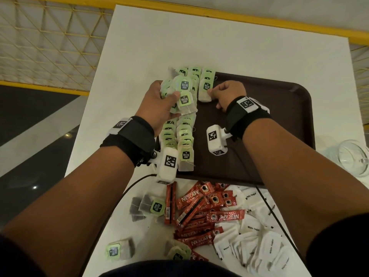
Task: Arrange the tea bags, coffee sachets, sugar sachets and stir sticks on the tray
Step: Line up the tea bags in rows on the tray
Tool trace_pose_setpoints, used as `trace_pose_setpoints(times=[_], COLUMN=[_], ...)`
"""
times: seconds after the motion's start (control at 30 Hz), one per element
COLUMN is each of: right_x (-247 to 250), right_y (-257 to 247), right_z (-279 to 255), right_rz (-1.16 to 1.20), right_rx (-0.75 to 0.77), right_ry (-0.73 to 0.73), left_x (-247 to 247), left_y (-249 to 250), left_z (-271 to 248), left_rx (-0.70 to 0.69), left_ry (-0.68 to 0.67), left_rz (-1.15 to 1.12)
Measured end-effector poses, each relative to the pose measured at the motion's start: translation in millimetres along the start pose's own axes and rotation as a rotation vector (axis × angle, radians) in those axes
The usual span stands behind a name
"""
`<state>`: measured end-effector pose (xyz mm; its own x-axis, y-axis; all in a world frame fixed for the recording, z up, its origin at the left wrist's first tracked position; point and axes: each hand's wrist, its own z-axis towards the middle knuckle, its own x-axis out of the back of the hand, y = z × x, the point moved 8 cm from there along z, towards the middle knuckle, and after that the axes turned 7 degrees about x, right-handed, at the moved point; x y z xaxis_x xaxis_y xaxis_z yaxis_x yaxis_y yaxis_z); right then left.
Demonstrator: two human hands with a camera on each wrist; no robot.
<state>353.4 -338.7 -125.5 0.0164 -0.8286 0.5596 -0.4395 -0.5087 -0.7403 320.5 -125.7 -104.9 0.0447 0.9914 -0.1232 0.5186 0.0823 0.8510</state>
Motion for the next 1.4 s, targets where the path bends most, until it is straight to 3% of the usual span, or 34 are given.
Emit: trace_pose_setpoints(times=[0.17,0.23,0.33,0.4,0.77,0.93,1.23,1.33,1.4], right_x=[13,6,-15,-21,-14,-9,-6,2,-2], right_y=[-8,-20,-31,-32,8,19,12,3,-12], right_z=[-8,-21,-46,-54,-48,-31,-20,-26,-34], right_rz=[-0.059,0.000,0.088,0.118,0.420,0.331,0.060,0.012,0.037], right_rx=[0.141,0.225,0.267,0.283,0.100,0.044,0.020,0.097,0.208], right_ry=[0.120,0.031,-0.212,-0.255,-0.154,-0.027,0.053,0.153,0.111], left_x=[-3,-5,-9,-12,3,13,16,14,11], left_y=[-1,1,2,2,-3,-7,-7,-7,-7], left_z=[0,0,0,-1,-3,-5,-12,-15,-16], left_rx=[-0.002,-0.010,-0.015,-0.015,-0.005,-0.001,-0.017,-0.024,-0.024], left_ry=[-0.007,-0.002,-0.002,-0.004,0.061,0.069,0.075,0.066,0.054], left_rz=[-0.016,-0.006,-0.003,-0.007,-0.050,-0.060,-0.040,-0.027,-0.026])
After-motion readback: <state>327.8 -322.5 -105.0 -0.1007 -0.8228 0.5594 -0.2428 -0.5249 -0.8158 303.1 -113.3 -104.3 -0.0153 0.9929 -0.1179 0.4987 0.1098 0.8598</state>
